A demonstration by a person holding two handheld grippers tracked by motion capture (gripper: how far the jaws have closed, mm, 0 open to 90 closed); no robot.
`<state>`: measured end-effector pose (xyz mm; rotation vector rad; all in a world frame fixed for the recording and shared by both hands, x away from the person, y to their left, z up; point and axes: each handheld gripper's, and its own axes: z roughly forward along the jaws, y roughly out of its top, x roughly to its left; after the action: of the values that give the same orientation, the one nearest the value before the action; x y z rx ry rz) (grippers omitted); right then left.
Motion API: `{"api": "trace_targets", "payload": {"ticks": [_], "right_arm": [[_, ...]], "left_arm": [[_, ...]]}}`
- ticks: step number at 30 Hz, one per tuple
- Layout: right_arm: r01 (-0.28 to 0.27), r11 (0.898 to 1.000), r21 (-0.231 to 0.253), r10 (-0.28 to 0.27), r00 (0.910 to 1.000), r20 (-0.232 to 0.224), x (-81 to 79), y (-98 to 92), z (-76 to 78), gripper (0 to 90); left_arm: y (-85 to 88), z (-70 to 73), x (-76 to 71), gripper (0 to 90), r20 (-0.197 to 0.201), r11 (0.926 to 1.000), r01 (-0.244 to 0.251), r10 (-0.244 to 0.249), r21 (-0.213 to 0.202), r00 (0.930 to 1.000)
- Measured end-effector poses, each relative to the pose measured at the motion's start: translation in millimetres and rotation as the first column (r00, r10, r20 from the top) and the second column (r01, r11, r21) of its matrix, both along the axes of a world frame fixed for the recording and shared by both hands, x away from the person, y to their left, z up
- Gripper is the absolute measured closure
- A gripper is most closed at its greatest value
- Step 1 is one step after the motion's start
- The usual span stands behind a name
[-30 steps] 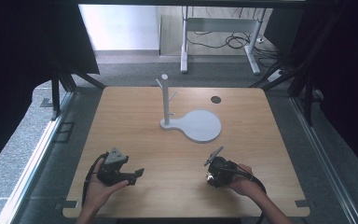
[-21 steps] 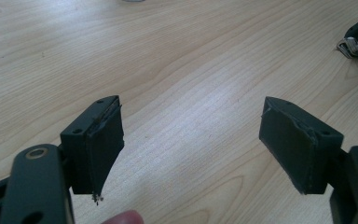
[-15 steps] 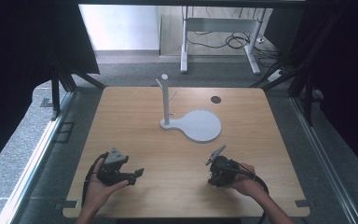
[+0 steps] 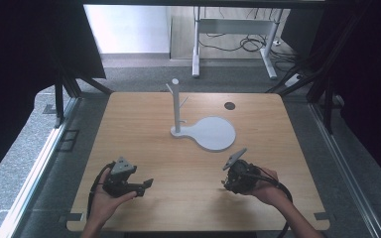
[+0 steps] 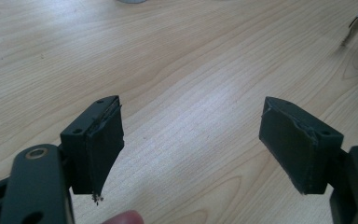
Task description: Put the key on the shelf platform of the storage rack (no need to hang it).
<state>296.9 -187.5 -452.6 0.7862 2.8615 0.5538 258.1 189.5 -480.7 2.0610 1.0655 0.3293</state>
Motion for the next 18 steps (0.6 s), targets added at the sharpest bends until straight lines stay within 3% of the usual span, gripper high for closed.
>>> {"api": "trace_targets", "payload": {"ticks": [2,8,13,18], "right_arm": [[-0.002,1.0,0.001,0.002,0.9999,0.01,0.9,-1.1,4.7,67.5],[0.002,1.0,0.017,-0.003,0.9994,0.036,2.6,-2.0,15.6,67.5],[0.003,1.0,0.022,-0.004,0.9992,0.039,5.0,-3.2,21.3,67.5],[0.007,1.0,0.022,-0.008,0.9992,0.04,8.9,-2.9,23.9,67.5]], "left_arm": [[0.3,0.8,-0.2,22.1,-0.005,0.9998,0.009,-0.009,-0.019,1.0],[0.1,-0.8,0.5,22.2,-0.009,0.9998,-0.014,0.015,0.012,0.9999],[-0.5,1.6,-0.8,22.3,-0.004,0.9999,-0.009,0.009,-0.008,0.9999],[-3.6,0.3,-0.9,22.2,-0.006,1.0,0.002,-0.002,0.002,1.0]]}}
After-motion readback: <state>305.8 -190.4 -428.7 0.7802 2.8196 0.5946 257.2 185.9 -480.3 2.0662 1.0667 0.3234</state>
